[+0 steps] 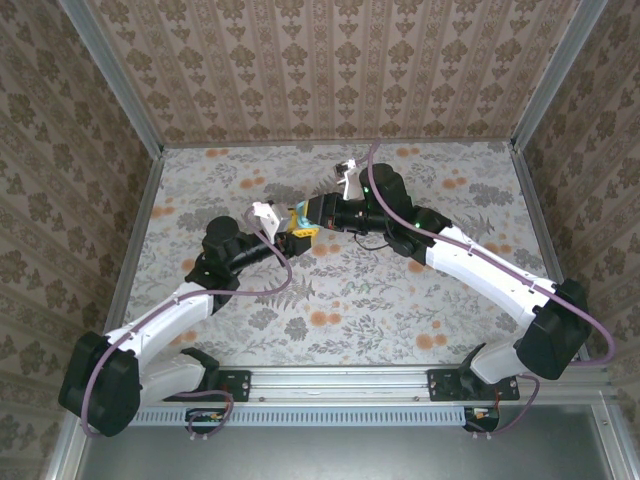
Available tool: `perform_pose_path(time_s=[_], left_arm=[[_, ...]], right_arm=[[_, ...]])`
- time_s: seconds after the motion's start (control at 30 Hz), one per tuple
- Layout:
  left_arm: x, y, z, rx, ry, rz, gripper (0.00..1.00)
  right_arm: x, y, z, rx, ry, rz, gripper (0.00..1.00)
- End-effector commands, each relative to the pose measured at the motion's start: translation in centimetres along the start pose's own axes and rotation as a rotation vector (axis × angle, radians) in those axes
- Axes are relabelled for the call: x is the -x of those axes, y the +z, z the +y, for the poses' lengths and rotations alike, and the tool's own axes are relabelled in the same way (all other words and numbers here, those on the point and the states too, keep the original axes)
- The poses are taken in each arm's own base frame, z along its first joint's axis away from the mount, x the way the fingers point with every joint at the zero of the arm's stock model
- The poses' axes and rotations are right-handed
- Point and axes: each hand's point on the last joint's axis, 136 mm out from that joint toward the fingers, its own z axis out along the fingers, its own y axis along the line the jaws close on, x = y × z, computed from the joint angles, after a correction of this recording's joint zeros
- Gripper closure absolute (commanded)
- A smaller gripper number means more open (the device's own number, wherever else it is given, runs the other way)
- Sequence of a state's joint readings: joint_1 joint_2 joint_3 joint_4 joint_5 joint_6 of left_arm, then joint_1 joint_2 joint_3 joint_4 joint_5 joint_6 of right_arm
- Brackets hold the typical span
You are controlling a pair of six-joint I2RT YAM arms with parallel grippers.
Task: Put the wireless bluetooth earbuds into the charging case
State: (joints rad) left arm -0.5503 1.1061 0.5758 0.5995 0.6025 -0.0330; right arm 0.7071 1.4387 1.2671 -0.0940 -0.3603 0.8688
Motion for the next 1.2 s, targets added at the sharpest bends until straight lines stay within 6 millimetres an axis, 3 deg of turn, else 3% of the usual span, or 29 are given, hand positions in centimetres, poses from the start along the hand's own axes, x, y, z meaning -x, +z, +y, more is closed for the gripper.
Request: perform_pose_path(time_s=[0.0,0.93,1.17], left_arm=[[3.3,-0.1,-0.2,-0.007,0.045,-0.093,0.61],[4.6,0.1,0.0,-0.005,-0.003,-0.126,0.59],[4.4,0.1,0.1,0.000,0.001,-0.116,0.59]], right_arm=[[-0.8,0.5,-0.3,0.014,0.022,0.023,0.79],[-0.1,0.0,-1.0,-0.072,-0.178,-0.122,0.79],[-0.3,-0.2,-0.8,-0.079,-0.158,-0.096,0.73]])
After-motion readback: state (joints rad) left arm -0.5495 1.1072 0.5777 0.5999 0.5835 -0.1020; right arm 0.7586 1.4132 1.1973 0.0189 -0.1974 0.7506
